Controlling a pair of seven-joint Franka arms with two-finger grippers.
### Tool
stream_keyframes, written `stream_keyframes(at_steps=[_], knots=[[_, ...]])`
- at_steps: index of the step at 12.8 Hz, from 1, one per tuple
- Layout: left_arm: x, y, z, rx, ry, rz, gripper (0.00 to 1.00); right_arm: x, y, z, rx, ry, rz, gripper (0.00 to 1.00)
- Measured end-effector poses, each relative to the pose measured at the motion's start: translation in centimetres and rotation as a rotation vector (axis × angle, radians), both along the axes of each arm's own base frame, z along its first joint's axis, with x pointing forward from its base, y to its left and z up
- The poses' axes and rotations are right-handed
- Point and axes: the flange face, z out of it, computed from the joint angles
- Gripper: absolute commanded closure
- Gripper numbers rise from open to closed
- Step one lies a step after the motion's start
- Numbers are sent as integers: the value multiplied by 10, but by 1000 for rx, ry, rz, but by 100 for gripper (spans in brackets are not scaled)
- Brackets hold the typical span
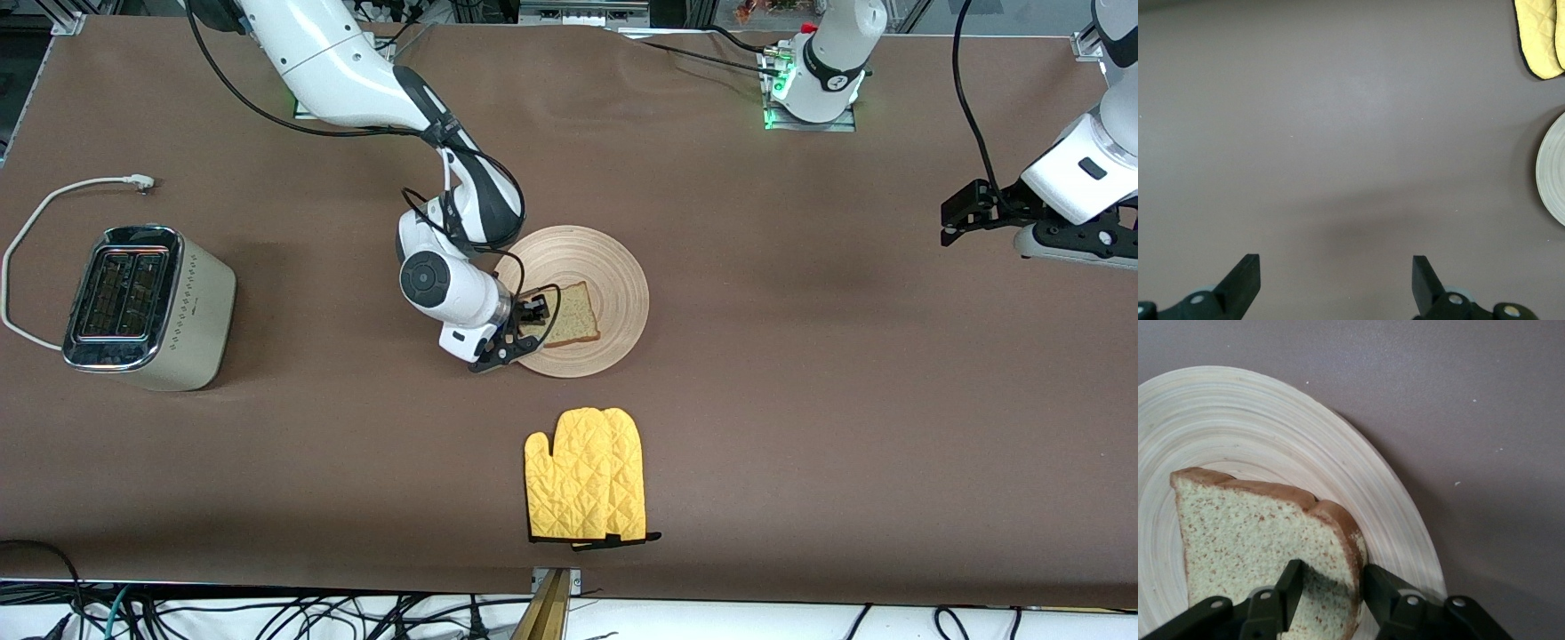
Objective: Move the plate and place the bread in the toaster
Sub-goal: 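Close the right gripper on the bread and lift it upright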
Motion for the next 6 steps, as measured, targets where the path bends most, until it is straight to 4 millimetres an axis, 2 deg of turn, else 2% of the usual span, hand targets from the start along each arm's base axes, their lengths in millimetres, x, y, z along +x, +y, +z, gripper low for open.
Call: stream_keyframes(at_steps=[4, 6], knots=[[0, 0, 0, 0, 0, 0, 0, 0, 0, 0, 1, -1, 3, 91], [0, 0, 0, 0, 0, 0, 0, 0, 2, 2, 4, -3, 7, 95]])
